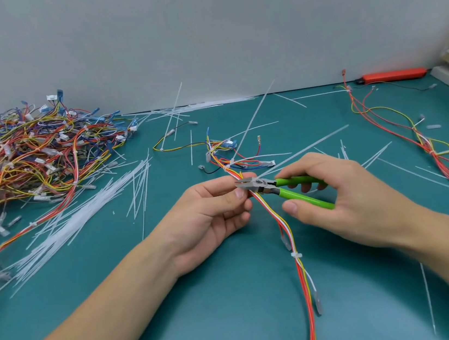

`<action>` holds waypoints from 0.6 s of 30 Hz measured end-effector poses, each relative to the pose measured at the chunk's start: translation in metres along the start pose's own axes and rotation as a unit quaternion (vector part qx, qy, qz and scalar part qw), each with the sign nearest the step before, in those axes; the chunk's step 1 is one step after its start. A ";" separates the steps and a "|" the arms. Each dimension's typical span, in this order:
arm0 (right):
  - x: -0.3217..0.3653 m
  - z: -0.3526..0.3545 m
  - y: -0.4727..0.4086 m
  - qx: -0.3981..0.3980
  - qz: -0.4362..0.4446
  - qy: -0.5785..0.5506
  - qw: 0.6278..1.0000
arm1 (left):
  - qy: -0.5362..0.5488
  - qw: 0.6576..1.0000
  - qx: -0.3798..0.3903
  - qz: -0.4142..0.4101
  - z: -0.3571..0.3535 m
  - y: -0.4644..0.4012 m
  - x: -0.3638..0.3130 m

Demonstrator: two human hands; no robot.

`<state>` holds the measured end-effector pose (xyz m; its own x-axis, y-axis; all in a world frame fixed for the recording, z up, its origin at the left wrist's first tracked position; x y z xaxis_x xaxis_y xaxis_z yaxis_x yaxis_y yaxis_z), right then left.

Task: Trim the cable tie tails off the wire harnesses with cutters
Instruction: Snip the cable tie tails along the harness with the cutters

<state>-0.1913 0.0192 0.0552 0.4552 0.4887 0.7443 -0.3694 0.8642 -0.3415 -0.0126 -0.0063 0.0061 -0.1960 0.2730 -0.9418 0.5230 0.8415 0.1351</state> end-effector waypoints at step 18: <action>-0.005 -0.002 -0.001 -0.013 -0.022 0.003 1.000 | -0.004 1.000 -0.012 0.013 -0.002 0.002 -0.002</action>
<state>-0.1916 0.0164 0.0504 0.4754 0.4511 0.7553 -0.3277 0.8876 -0.3238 -0.0129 -0.0045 0.0084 -0.1757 0.2906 -0.9406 0.5080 0.8451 0.1663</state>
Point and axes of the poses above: each hand's wrist, its own y-axis away from the middle knuckle, its own z-axis out of the back of the hand, x = y × z, the point moved 8 cm from there along -y, towards the middle knuckle, and after that the axes turned 10 degrees about -y, right-handed, at the moved point
